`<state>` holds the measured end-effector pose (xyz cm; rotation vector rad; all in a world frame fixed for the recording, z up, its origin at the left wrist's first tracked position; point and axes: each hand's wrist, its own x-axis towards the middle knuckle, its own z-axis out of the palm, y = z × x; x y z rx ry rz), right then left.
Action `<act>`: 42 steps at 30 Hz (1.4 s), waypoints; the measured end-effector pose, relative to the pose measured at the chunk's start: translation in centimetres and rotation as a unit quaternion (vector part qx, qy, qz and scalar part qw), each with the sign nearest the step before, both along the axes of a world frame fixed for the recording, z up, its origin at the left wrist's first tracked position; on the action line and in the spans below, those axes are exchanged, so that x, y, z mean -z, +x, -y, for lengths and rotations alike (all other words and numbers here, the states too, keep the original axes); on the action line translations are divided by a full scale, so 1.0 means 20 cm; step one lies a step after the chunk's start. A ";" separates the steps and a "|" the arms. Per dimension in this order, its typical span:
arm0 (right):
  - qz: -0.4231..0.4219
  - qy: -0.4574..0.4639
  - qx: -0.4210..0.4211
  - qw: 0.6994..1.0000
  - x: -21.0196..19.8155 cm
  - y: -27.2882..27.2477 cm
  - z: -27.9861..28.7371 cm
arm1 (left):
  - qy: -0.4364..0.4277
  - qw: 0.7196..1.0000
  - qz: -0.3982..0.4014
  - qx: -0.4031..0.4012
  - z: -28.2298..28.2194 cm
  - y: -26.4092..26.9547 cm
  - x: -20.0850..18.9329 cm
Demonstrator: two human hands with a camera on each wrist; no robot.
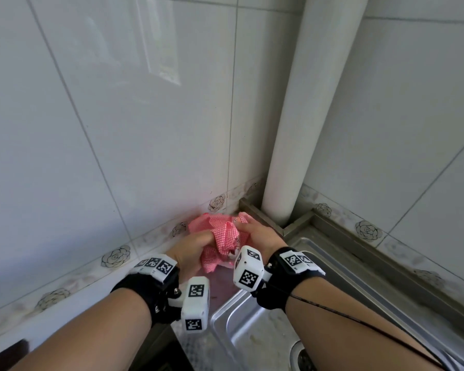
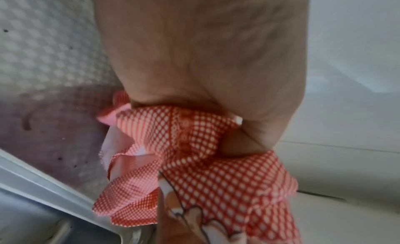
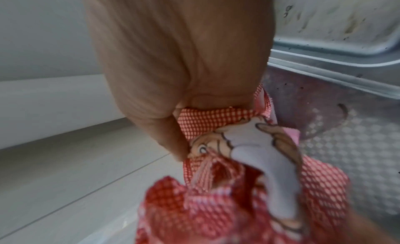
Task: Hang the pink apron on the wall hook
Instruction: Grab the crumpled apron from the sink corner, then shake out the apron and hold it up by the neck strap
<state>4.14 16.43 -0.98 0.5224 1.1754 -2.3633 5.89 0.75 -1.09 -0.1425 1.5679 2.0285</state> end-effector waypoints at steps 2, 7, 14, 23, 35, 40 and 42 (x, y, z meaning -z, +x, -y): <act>-0.048 0.027 0.018 0.998 -0.04 0.02 -0.01 | -0.016 0.998 0.022 -0.059 0.02 0.04 -0.05; -0.111 0.005 -0.028 0.993 -0.20 0.16 0.00 | -0.045 0.996 0.014 -0.074 0.07 0.15 -0.12; -0.202 0.190 -0.312 0.909 -0.12 0.52 0.05 | -0.113 0.992 -0.018 -0.051 0.12 0.36 -0.15; -0.131 0.368 -0.410 0.824 -0.09 0.82 -0.05 | -0.126 0.989 -0.072 -0.006 0.20 0.51 -0.24; 0.030 0.331 -0.023 0.943 -0.29 0.83 -0.04 | 0.005 0.966 -0.242 -0.088 0.18 0.75 -0.79; -0.057 0.314 0.034 0.947 -0.41 0.86 -0.04 | 0.026 0.946 -0.299 -0.121 0.25 0.86 -1.02; -0.097 0.274 0.034 0.956 -0.47 0.87 -0.04 | 0.024 0.942 -0.306 -0.135 0.29 0.90 -1.06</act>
